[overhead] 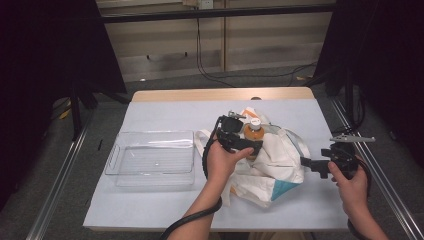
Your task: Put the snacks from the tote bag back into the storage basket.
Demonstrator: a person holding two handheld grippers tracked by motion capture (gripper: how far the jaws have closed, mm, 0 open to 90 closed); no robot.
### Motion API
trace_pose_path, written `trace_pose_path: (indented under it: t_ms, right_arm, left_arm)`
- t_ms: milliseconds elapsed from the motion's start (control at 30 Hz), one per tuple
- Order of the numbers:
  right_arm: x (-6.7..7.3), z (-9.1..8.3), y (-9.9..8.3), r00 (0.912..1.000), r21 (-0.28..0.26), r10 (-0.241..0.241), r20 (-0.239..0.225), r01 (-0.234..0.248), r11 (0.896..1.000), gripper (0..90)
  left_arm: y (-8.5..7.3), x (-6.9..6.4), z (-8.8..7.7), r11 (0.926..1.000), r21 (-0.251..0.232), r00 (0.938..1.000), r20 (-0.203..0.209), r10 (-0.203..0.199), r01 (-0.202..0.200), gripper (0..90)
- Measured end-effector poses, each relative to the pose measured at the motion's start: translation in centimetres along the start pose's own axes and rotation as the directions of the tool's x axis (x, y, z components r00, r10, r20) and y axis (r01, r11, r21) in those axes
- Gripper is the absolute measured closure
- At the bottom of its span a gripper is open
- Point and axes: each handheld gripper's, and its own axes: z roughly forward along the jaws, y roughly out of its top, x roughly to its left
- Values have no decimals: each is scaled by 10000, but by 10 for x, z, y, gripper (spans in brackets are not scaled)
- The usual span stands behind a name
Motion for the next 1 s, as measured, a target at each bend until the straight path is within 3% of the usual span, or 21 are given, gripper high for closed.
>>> trace_pose_path:
  t_ms: [133,333,400,767,800,1000]
  right_arm:
    - [1,2,-1,10000,153,-49,-75,50,9999,48]
    - [2,2,-1,9999,131,-77,-131,78,9999,51]
    - [2,2,-1,9999,132,-63,-138,65,9999,51]
    - [3,3,0,9998,129,-97,-170,99,9999,52]
    - [3,2,0,9998,132,-99,-173,101,9999,52]
    - [3,1,1,9998,69,-111,-192,113,9999,52]
  left_arm:
    - [4,-3,4,10000,-80,10000,76,-9,10,49]
    - [8,-3,7,9999,-166,9995,-322,11,-17,63]
    - [9,-1,8,9998,-187,9996,-254,-110,105,73]
    - [11,-1,15,9999,-144,9979,-643,-23,14,139]
    - [11,-1,16,9996,-247,9985,-535,102,-115,150]
    - [13,-4,20,9998,47,9980,-610,185,-183,211]
